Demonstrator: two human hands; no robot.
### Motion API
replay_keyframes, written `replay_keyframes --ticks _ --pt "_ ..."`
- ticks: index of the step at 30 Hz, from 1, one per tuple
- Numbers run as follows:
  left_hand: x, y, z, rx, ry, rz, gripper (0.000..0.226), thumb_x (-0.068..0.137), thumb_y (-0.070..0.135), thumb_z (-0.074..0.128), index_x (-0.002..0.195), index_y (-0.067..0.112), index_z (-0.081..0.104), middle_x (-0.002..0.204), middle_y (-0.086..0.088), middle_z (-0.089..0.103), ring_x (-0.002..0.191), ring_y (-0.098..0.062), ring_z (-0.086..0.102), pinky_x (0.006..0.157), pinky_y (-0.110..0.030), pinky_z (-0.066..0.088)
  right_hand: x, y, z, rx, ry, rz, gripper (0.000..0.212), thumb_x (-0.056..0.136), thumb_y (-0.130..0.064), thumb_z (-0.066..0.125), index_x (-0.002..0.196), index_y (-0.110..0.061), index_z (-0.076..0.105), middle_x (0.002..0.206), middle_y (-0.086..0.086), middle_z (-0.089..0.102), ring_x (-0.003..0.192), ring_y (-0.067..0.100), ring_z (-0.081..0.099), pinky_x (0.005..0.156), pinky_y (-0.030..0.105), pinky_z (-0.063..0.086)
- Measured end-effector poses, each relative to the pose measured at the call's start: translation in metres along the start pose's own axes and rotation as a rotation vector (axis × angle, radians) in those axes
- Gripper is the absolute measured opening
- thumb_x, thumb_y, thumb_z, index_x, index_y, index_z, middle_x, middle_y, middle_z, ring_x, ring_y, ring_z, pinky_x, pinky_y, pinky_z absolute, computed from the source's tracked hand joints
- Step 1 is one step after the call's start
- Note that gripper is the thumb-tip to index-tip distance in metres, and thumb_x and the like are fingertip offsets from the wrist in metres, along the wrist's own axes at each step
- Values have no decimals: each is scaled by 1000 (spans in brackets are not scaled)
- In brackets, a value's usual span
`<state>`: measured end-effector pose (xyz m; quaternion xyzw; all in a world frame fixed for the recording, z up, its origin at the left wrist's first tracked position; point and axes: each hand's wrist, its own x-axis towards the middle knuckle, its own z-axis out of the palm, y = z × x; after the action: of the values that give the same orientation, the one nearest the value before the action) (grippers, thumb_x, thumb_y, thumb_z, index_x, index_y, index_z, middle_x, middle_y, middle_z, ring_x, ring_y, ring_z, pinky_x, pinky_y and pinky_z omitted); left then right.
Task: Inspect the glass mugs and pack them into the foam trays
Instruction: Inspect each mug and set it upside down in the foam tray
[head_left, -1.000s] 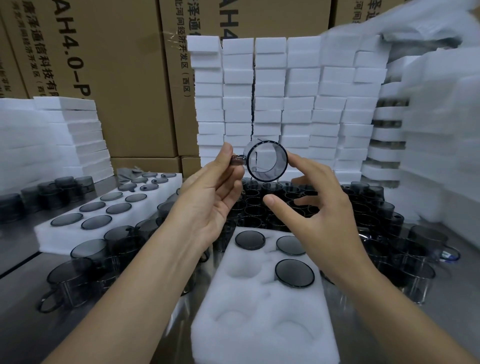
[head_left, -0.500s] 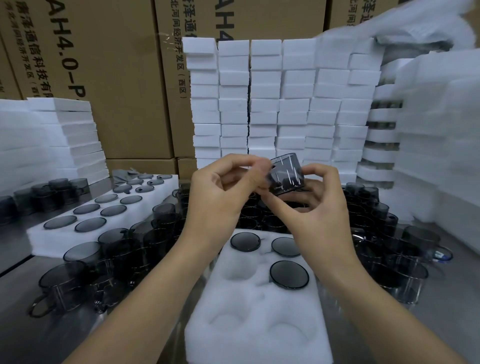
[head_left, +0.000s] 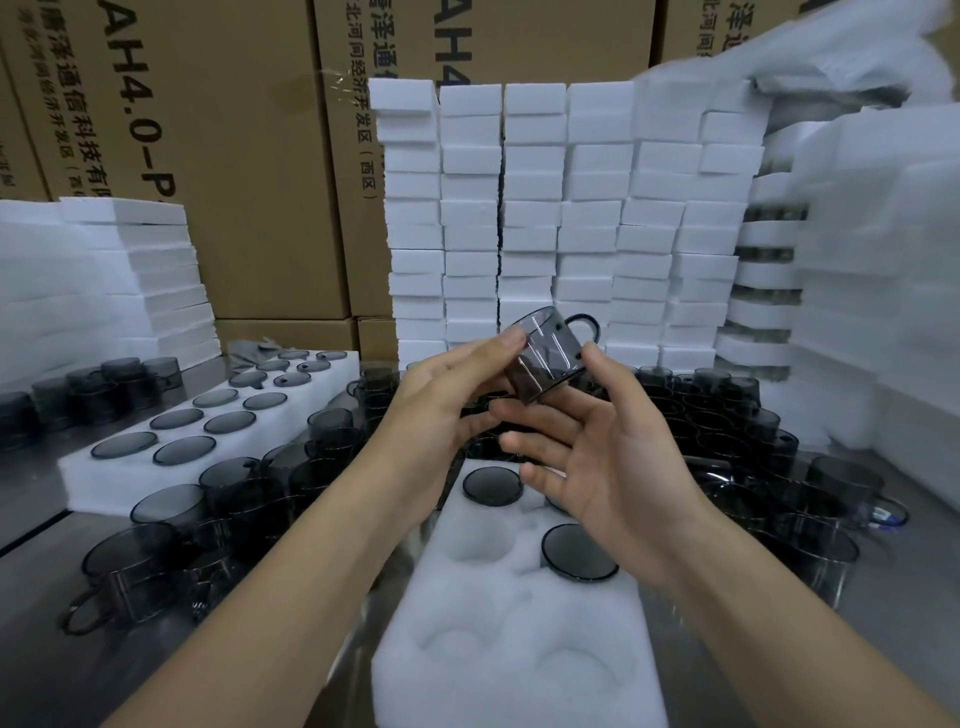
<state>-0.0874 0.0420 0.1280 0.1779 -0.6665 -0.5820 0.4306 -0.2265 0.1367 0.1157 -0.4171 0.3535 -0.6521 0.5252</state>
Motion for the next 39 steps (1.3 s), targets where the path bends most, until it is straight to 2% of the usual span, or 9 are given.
replay_keyframes --ticks 6,11,14,17,25,27,29,33,39 --pt "-2 1 3 31 173 13 58 75 59 84 122 26 77 119 6 80 110 -5 72 93 -36 44 0 2 1 7 40 -67 51 90 -56 69 127 -21 73 121 11 79 104 21 79 77 25 63" --pt "-3 6 2 -4 117 37 59 70 66 81 117 30 74 129 4 76 120 -10 69 99 -37 45 0 0 2 54 54 -13 59 88 -63 64 116 -12 75 116 12 80 92 19 79 71 25 62" --pt "-1 8 -3 41 62 62 62 72 65 80 129 40 74 136 11 72 123 0 67 103 -37 45 0 0 1 48 61 36 68 85 -70 62 112 -8 75 105 11 81 80 18 77 65 25 61" --pt "-1 7 -7 105 -49 53 57 83 62 76 134 36 73 134 7 74 131 -10 65 115 -44 41 1 3 0 -16 85 86 74 90 -76 54 102 -7 78 90 10 79 71 17 74 61 25 58" --pt "-3 6 -19 198 -157 32 51 82 53 82 127 32 77 124 1 79 113 -10 71 97 -37 44 2 2 -3 -93 179 187 82 88 -84 52 64 -10 78 59 7 62 43 15 56 44 23 49" --pt "-3 7 -19 260 -140 48 47 82 55 81 121 30 79 119 1 80 111 -15 71 95 -40 44 3 0 -5 -154 234 176 81 89 -84 52 65 -9 75 57 8 60 41 16 53 41 23 46" --pt "-4 10 -18 317 -179 56 40 83 58 81 109 27 82 107 3 80 100 -14 72 85 -31 48 5 -5 -13 -199 322 114 75 94 -79 50 70 -11 71 57 8 60 41 17 52 42 24 44" --pt "-10 18 -10 411 -416 11 41 79 61 85 92 22 81 86 1 76 78 -9 69 71 -20 50 6 -17 -34 -177 489 -16 61 106 -61 46 79 -11 69 57 2 58 46 14 51 46 26 43" --pt "-25 18 12 686 -618 -133 53 64 62 93 79 16 73 73 -12 70 68 -12 62 64 -32 47 8 -15 -39 -132 519 -67 47 110 -48 48 87 -12 66 57 -1 57 47 10 50 44 23 43"
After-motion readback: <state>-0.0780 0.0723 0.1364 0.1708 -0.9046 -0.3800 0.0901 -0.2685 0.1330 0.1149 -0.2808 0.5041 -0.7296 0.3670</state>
